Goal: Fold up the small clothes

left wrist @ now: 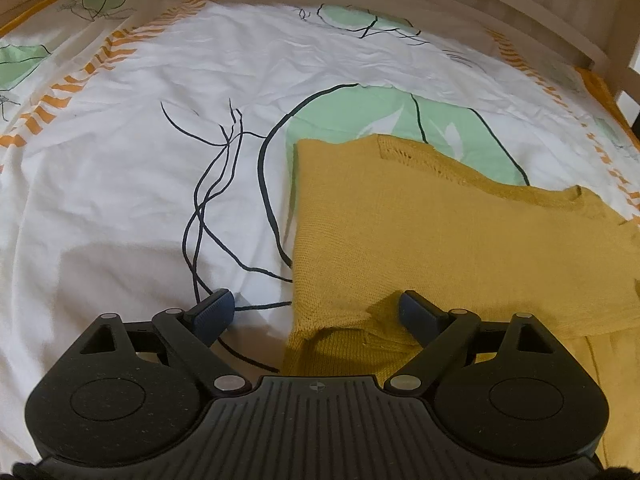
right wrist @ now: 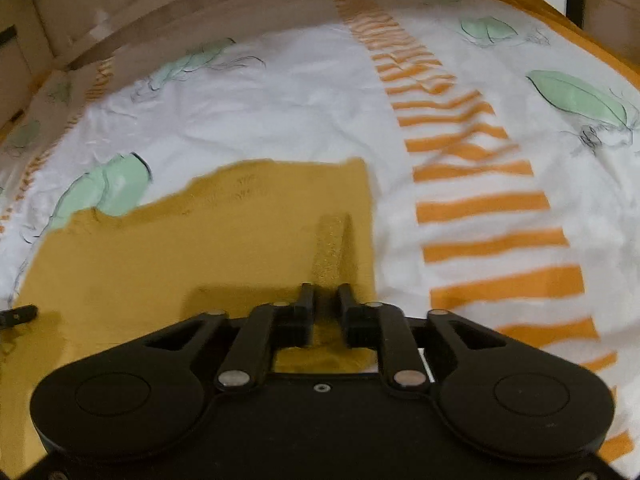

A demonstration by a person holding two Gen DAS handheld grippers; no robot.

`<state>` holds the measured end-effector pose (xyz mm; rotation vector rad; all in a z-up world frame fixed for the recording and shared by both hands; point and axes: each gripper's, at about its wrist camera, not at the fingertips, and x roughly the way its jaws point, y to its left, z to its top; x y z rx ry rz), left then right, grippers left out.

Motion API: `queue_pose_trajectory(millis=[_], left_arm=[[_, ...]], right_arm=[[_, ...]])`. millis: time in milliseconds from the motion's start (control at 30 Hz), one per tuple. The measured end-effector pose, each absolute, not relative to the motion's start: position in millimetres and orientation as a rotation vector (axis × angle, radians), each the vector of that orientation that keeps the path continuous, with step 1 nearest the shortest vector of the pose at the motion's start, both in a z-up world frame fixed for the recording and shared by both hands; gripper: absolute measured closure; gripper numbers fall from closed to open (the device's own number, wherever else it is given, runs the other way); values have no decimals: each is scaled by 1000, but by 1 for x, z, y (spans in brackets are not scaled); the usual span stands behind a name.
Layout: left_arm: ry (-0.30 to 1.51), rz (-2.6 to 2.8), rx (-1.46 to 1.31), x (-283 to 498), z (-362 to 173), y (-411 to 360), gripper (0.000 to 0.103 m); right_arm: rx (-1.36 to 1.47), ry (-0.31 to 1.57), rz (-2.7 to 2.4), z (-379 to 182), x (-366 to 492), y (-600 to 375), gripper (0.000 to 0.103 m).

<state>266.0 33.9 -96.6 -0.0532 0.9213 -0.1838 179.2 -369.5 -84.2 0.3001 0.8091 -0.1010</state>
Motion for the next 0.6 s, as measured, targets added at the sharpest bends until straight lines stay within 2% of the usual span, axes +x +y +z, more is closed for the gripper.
queue_pose_trajectory(millis=[67,133,233,333,367,600], left_arm=[[926,-191,-56,264,-94,36,13],[921,-190,-69,257,-86,42,13],[890,-191,-57,239,-70,51,13],[854,-203,-49,213,-51,61,13],[845,-203,-50,204,-45,64,13],[796,-236,-48,133,-8,83,13]], right_arm=[[326,770,-106,-83,169,-372,40],[368,730,-92,-77,154,-374,24],[404,696,-79,-66,127,-376,23],[435,669,-46,-53,97,-377,3],[454,662,-29,-49,86,-377,0],[503,648,41,-31,17,-369,0]])
